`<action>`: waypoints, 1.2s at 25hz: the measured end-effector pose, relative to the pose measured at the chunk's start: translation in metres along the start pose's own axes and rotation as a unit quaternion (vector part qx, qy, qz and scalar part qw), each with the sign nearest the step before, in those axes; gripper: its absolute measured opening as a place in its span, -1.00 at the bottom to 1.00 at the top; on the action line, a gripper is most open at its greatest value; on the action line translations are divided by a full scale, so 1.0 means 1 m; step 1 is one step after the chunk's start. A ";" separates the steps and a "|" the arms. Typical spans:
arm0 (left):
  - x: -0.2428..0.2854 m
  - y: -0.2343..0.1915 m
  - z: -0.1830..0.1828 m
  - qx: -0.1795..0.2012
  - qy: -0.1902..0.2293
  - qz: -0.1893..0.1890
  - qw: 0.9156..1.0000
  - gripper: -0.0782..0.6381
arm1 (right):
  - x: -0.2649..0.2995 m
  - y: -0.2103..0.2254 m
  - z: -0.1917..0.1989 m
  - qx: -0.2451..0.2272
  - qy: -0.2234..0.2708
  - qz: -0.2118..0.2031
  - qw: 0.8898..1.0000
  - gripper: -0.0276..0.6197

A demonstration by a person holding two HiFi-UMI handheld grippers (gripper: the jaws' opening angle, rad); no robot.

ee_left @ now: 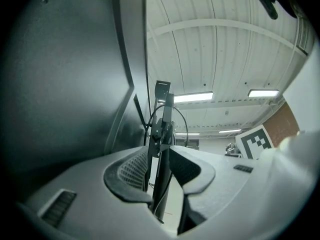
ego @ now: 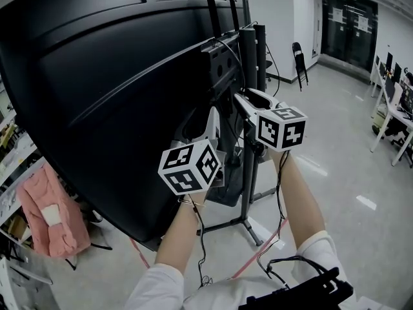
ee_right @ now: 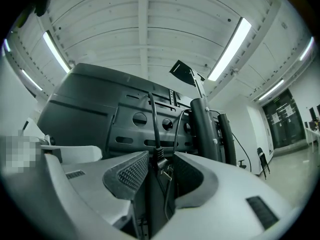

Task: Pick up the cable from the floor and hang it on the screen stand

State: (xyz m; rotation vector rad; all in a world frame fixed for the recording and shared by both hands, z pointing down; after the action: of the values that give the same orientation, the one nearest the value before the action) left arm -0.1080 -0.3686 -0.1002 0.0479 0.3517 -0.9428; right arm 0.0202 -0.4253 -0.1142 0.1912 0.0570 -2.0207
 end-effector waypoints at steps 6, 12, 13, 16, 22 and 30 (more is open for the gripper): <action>-0.004 0.003 0.009 -0.005 -0.008 0.001 1.000 -0.43 | -0.011 -0.008 0.000 -0.007 0.004 -0.017 1.000 -0.36; -0.006 0.005 0.022 -0.015 -0.020 0.002 1.000 -0.43 | -0.022 -0.014 0.003 0.016 0.029 -0.031 0.999 -0.25; -0.006 0.006 0.024 -0.016 -0.021 0.002 1.000 -0.43 | -0.025 -0.012 0.000 0.031 0.042 -0.033 0.998 -0.22; -0.010 0.009 0.026 -0.018 -0.022 0.003 1.000 -0.43 | -0.034 -0.007 -0.005 0.068 0.074 -0.034 0.994 -0.18; -0.019 0.015 0.027 -0.024 -0.023 0.003 0.999 -0.43 | -0.053 -0.004 -0.015 0.111 0.132 -0.032 0.984 -0.17; -0.036 0.025 0.023 -0.028 -0.020 0.003 0.999 -0.43 | -0.072 -0.007 -0.035 0.165 0.169 -0.038 0.971 -0.17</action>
State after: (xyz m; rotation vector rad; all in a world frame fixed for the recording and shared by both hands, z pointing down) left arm -0.1008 -0.3303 -0.0699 -0.0204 0.3401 -0.9266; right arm 0.0488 -0.3535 -0.1376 0.7526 -0.0591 -2.0445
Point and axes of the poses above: the fingertips, and each gripper's own axes: x forward along the fingers, y to its right, z out of its underside, the point moved 4 cm from there along -x, backward along the fingers, and after that the axes turned 11 degrees about z, right-handed, at the moved point
